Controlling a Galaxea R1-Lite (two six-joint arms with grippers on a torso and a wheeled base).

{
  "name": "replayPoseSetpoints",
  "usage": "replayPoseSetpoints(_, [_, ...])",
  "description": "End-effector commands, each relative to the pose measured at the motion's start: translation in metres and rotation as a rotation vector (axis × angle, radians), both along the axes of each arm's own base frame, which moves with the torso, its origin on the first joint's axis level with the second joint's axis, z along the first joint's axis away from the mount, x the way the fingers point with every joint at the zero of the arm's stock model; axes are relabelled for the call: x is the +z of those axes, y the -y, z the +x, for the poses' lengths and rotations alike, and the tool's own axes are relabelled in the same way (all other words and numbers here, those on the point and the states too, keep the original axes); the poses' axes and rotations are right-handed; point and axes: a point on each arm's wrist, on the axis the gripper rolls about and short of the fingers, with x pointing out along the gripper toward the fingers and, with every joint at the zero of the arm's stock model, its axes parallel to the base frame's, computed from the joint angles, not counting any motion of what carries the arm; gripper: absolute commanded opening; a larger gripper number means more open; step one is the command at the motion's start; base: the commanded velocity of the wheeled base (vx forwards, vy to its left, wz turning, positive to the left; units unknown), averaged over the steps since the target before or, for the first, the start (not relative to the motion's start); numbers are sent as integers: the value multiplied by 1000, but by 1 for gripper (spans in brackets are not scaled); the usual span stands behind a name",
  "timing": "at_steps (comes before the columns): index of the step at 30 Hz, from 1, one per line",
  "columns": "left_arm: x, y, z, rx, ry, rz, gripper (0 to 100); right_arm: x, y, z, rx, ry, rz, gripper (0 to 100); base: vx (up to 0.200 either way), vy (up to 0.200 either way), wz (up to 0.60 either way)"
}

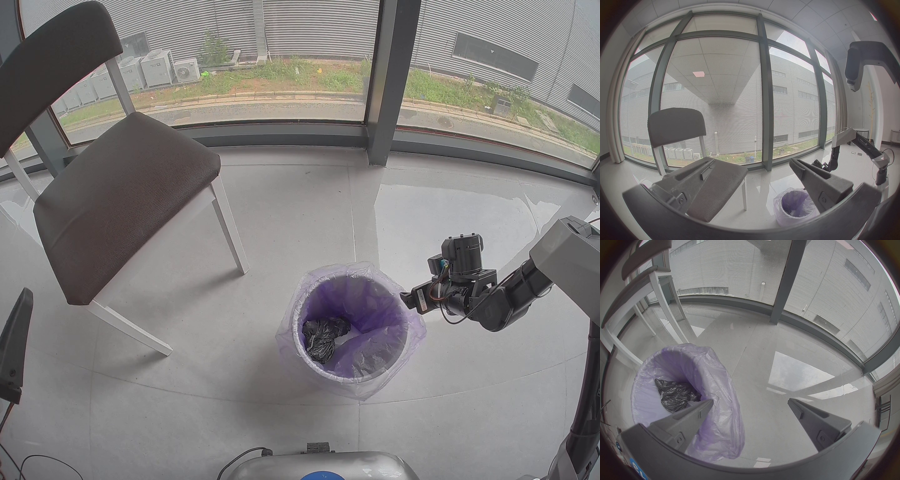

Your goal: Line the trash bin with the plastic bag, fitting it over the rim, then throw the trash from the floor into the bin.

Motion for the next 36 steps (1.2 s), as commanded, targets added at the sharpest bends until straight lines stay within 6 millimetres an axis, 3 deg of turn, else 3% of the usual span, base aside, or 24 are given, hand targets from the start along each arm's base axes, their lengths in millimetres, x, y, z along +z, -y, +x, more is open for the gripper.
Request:
replayPoseSetpoints(1, [0, 0, 0, 0, 0, 0, 100, -6, 2, 4, -8, -9, -4, 100, 0, 0, 0])
replayPoseSetpoints(8, [0, 0, 0, 0, -3, 1, 100, -18, 3, 9, -13, -27, -8, 100, 0, 0, 0])
replayPoseSetpoints(22, [-1, 0, 0, 2, -4, 1, 100, -58, 5, 32, -44, -71, -2, 100, 0, 0, 0])
replayPoseSetpoints(32, [-3, 1, 1, 0, -19, 9, 100, -57, 18, 37, -82, -54, -4, 100, 0, 0, 0])
replayPoseSetpoints(36, [-7, 1, 1, -6, -40, 19, 100, -42, 20, 30, -84, -30, -5, 100, 0, 0, 0])
